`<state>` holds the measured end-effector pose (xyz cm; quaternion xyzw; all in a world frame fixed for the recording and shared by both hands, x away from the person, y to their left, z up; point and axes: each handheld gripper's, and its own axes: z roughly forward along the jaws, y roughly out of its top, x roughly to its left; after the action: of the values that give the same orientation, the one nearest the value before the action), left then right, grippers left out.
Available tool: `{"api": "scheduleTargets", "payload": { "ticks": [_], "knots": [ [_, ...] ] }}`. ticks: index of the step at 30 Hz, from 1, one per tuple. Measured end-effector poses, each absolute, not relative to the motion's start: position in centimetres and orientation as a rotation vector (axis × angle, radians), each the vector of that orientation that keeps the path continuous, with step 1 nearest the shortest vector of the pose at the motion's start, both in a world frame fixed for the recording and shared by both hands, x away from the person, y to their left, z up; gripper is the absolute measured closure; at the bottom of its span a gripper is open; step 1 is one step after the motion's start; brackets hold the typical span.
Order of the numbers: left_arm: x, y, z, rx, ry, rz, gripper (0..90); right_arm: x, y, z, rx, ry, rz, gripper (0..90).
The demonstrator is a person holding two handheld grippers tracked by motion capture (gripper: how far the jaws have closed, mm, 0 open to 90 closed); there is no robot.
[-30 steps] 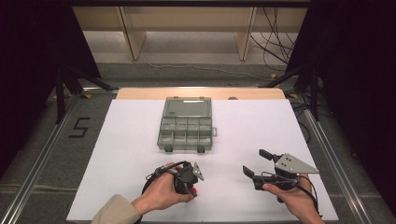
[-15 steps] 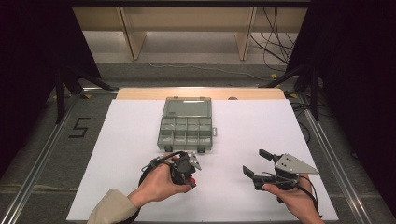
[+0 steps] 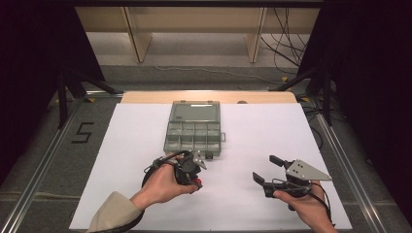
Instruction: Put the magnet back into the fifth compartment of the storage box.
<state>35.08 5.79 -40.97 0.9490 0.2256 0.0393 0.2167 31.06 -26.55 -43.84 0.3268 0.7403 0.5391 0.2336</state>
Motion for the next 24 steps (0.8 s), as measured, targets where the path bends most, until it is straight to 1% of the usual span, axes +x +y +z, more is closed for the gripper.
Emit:
{"api": "scheduleTargets", "payload": {
  "ticks": [24],
  "knots": [
    [36.3,6.4,-40.3,2.625,0.648,0.145,63.0,31.0,-26.5,-43.9,0.923,2.041,1.492,18.8]
  ]
}}
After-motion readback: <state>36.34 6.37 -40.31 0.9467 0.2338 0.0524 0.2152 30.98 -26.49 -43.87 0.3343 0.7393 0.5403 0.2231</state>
